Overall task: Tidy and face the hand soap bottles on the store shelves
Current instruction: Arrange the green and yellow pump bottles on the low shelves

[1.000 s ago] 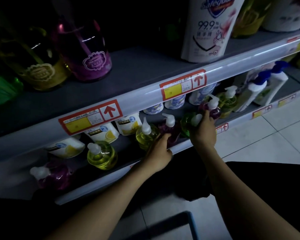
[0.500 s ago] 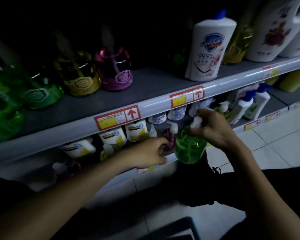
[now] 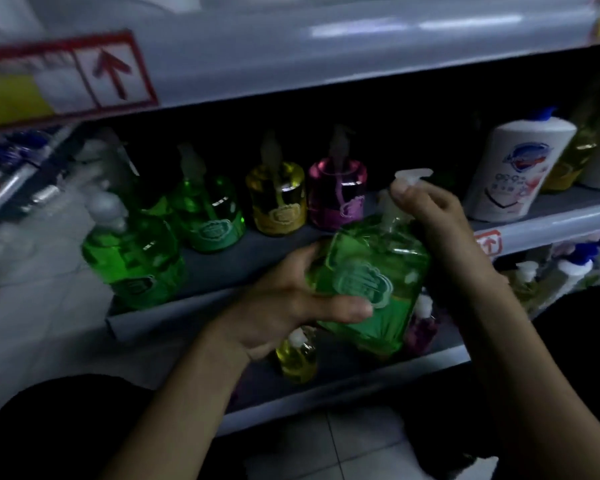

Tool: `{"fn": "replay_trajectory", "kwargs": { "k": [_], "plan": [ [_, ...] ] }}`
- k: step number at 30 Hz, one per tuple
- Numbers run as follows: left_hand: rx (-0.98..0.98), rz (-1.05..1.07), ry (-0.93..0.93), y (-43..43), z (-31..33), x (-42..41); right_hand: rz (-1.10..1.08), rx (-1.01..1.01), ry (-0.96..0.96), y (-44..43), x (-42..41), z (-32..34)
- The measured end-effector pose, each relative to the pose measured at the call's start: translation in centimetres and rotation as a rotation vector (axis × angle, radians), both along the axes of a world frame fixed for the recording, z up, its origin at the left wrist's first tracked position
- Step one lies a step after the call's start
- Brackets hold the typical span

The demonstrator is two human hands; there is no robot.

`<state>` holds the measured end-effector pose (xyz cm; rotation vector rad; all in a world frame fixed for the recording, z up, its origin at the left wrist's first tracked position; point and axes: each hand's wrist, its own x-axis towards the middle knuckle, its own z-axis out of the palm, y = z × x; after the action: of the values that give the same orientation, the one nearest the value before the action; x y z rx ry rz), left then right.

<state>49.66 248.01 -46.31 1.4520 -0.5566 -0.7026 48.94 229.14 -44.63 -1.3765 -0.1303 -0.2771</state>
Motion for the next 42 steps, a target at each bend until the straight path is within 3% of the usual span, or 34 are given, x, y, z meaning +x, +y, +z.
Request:
{"fn": "replay_trajectory", "kwargs": {
  "k": [5,8,16,30,39,42],
  "plan": [
    [0.023,0.415,-0.109,0.6,0.1,0.8,-0.010,-0.275,0.175,0.7,1.5,-0.1],
    [0.035,0.559,-0.187,1.4,0.0,1.2,0.156,-0.313,0.274,1.8,1.3,-0.4],
    [0.295,0.579,-0.414,4.7,-0.7,1.0,0.098,-0.390,-0.001,6.3,1.3,-2.1],
    [0.594,0.930,-0.621,7.1,-2.8,0.6,0.126,-0.533,-0.148,10.8,3.6,-4.5],
    [0.807,0.924,-0.697,7.4,-1.1,1.0,0.110,-0.575,-0.181,11.1,4.4,-4.8],
    [0.878,1.009,-0.836,8.9,1.2,0.1,0.151,-0.556,-0.164,11.3,4.5,-4.9]
  ]
}}
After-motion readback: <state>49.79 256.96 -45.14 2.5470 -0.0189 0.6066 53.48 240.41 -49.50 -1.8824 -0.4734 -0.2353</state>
